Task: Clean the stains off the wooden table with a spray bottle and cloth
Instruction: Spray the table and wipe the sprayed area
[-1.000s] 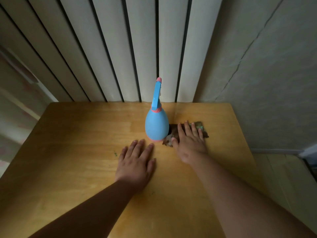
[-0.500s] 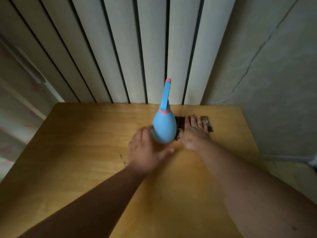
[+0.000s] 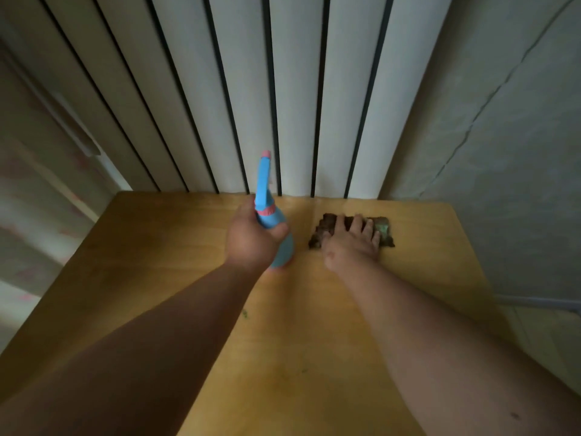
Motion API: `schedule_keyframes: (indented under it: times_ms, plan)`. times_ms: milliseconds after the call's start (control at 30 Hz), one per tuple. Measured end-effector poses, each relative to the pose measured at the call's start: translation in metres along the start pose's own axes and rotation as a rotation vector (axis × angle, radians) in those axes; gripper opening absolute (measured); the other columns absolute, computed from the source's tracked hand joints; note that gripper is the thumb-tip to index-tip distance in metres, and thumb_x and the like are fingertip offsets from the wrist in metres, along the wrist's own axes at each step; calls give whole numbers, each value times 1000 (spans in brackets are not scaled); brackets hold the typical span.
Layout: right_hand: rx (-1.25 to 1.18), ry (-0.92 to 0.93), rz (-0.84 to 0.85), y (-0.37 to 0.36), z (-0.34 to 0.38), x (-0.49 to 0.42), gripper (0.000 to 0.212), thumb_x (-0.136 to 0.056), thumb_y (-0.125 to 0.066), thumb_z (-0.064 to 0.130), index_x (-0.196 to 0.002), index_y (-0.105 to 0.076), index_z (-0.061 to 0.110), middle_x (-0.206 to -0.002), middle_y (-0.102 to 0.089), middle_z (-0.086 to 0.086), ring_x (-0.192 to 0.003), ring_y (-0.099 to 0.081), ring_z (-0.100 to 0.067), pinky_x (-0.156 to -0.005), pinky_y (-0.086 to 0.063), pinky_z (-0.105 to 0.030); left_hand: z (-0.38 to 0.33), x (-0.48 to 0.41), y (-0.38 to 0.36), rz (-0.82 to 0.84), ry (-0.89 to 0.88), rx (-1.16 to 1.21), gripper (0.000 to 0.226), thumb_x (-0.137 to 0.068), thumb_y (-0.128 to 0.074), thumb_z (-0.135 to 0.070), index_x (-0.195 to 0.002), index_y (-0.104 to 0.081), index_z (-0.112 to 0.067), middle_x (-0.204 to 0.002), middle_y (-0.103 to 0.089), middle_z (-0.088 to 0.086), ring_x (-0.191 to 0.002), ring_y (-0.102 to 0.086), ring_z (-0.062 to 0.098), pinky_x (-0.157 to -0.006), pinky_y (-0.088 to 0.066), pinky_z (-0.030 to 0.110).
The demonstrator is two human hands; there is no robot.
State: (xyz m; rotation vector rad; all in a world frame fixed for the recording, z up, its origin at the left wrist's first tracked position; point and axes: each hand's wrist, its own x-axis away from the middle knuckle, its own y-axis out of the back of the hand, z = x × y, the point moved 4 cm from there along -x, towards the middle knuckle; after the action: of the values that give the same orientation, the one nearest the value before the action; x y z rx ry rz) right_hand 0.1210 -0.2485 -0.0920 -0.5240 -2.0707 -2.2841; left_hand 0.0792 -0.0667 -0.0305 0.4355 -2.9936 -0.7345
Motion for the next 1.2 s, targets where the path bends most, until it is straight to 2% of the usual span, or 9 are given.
schedule_keyframes:
  times_ms: [100, 200, 267, 400, 633, 733, 867, 1000, 1200]
  plan:
    - [-55, 164, -7, -8, 32, 8, 61, -101, -19, 46, -155, -6, 22, -162, 3, -5, -148, 8, -32, -118, 5, -51, 13, -5, 36, -94, 26, -21, 37, -82, -77, -21, -109, -51, -25, -86, -54, -16, -77, -53, 3, -64, -40, 19]
    - [-49, 549, 4, -21, 77, 44, 59, -101, -19, 47, -154, -11, 23, -163, -3, 2, -149, 8, -23, -120, 6, -45, 25, -7, 62, -116, 51, -23, 39, -82, -78, -22, -108, -50, -26, -90, -54, -13, -88, -56, 12, -76, -45, 30]
    - [-40, 608, 2, -27, 84, 60, 58, -101, -18, 45, -154, -11, 24, -162, -3, 5, -148, 8, -18, -120, 7, -42, 28, -6, 68, -100, 53, -23, 38, -82, -78, -22, -108, -49, -26, -91, -55, -12, -93, -56, 17, -79, -46, 34]
    - [-20, 446, 12, -16, 50, 32, 61, -100, -12, 50, -155, -1, 25, -162, 6, 5, -148, 11, -16, -120, 6, -43, 27, -7, 68, -75, 45, -14, 40, -82, -78, -22, -109, -48, -28, -90, -53, -18, -95, -55, 18, -80, -47, 35]
    - [-80, -133, -11, -6, -32, -6, 65, -100, -15, 50, -155, 2, 19, -162, 11, -3, -148, 11, -24, -119, 6, -46, 31, -10, 70, -52, 30, 1, 42, -81, -78, -21, -110, -49, -30, -92, -54, -20, -93, -55, 14, -78, -45, 32]
    - [-84, -71, -14, -7, 7, 2, 66, -99, -16, 50, -155, 1, 19, -162, 9, -5, -148, 11, -30, -118, 7, -50, 32, -11, 70, -64, 24, -2, 41, -81, -78, -21, -108, -49, -30, -91, -54, -20, -90, -55, 12, -75, -44, 29]
    - [-54, 326, -9, -21, 90, 37, 63, -100, -15, 49, -155, 1, 21, -162, 8, -1, -147, 15, -27, -118, 10, -49, 34, -12, 70, -67, 22, -2, 41, -80, -79, -22, -108, -49, -30, -91, -55, -18, -89, -54, 10, -75, -44, 29]
    - [-57, 419, -4, -25, 94, 40, 61, -101, -17, 48, -155, -3, 23, -162, 5, 4, -148, 12, -19, -120, 8, -44, 35, -12, 71, -64, 12, -23, 43, -80, -79, -23, -110, -49, -30, -92, -54, -19, -94, -54, 13, -76, -44, 28]
    - [-100, 71, -52, -13, 3, 6, 63, -100, -13, 49, -154, 3, 20, -162, 10, 0, -148, 13, -18, -120, 6, -42, 32, -11, 71, -46, 31, -8, 44, -81, -79, -22, -112, -48, -29, -95, -54, -16, -97, -54, 15, -79, -46, 32]
